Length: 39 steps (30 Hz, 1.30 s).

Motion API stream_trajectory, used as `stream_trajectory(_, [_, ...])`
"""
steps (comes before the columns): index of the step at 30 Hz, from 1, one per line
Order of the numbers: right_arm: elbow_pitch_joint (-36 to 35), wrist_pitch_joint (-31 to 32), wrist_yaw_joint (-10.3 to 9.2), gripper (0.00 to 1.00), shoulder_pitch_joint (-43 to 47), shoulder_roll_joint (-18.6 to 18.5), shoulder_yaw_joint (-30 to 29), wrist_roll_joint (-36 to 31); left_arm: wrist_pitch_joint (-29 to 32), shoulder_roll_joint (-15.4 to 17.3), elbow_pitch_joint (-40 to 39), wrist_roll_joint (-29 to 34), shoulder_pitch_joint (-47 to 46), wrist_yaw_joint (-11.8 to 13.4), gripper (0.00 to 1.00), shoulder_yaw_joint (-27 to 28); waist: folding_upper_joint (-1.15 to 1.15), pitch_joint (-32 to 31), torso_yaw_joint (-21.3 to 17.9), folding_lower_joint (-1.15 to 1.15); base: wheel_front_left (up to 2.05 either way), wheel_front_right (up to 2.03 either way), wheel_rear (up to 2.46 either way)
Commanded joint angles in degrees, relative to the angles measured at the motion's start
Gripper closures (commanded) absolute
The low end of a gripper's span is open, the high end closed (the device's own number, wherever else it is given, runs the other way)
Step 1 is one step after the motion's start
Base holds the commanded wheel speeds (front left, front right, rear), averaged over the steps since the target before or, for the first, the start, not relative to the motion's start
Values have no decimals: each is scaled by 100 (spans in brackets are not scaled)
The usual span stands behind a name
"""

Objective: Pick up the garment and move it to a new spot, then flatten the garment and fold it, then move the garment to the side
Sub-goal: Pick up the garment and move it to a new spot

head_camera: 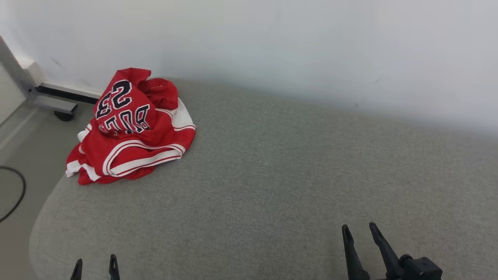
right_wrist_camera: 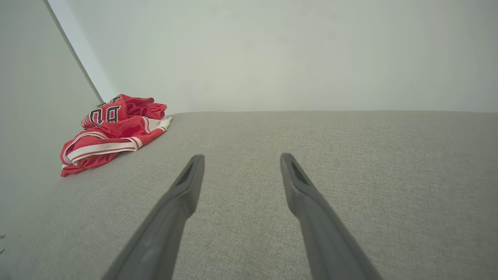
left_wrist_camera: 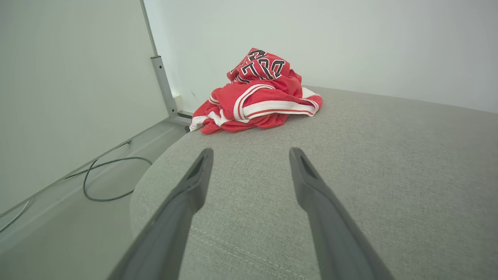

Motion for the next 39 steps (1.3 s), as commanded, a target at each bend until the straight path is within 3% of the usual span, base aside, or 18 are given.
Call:
stream_trajectory(1, [7, -2, -12, 0, 72, -1, 5, 43, -20, -8, 1, -16, 86, 33, 0, 30, 0, -56, 346, 0, 0, 0, 0])
stream_trajectory(9, [30, -3, -12, 0, 76, -1, 38, 64, -20, -8, 4, 9, 167, 167, 0, 91, 0, -85, 710, 0, 0, 0, 0])
stream_trajectory(20, [48, -3, -12, 0, 67, -1, 116, 51, -20, -8, -29, -61, 208, 273, 0, 100, 0, -115, 771, 0, 0, 0, 0])
stream_trajectory(33, [7, -3, -12, 0, -79, -2, 227, -3, -20, -6, -58, -172, -101, 321, 0, 281, 0, 2, 462, 0, 0, 0, 0])
stream_trajectory(39, [-23, -3, -12, 0, -218, -3, 197, -72, -20, 4, -80, -286, -658, 129, 0, 686, 0, 188, 44, 0, 0, 0, 0])
